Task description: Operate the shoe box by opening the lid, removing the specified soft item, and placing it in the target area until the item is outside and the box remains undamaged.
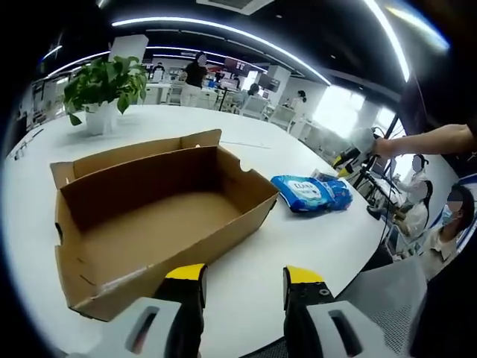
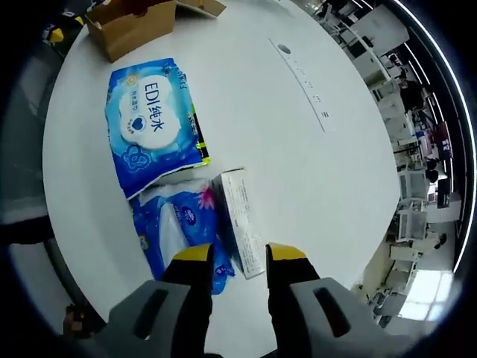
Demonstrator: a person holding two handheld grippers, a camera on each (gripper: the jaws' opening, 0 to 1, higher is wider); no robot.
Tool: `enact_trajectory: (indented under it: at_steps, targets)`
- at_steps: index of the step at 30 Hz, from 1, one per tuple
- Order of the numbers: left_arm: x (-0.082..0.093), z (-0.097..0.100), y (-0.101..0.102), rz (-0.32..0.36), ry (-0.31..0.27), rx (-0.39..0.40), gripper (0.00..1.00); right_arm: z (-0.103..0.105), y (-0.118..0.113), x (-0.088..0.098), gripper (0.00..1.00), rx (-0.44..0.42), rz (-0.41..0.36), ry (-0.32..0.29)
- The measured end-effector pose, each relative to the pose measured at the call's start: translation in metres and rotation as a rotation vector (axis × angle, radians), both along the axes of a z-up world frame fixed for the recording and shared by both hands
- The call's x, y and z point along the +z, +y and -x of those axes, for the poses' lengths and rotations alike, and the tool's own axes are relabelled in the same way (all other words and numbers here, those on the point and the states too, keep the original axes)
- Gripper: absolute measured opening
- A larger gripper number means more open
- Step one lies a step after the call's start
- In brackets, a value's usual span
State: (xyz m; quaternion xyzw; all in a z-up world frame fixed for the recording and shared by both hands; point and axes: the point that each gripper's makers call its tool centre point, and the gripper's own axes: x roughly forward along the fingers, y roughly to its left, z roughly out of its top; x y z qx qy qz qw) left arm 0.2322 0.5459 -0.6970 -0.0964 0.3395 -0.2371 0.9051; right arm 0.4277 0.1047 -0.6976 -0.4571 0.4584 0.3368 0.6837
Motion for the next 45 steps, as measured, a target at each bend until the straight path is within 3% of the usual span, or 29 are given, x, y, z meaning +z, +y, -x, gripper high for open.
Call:
enact_trajectory:
  at_steps: [10, 22, 29, 36, 45]
  targets:
    - [0.005, -0.001, 0.001, 0.025, -0.018, 0.008, 0.41, -0.003, 0.005, 0.018, 0.25, -0.113, -0.089, -0.028]
    - [0.012, -0.003, 0.003, 0.063, -0.042, 0.027, 0.41, 0.000, 0.039, 0.032, 0.26, -0.161, -0.169, -0.048]
    - [0.016, -0.005, 0.007, 0.084, -0.055, 0.047, 0.40, 0.004, 0.069, 0.035, 0.26, -0.159, -0.213, -0.052]
    - [0.019, -0.005, 0.006, 0.105, -0.062, 0.047, 0.40, 0.013, 0.115, 0.038, 0.27, -0.176, -0.314, -0.068]
    - [0.021, -0.006, 0.007, 0.131, -0.063, 0.057, 0.40, 0.032, 0.162, 0.040, 0.28, -0.135, -0.376, -0.078]
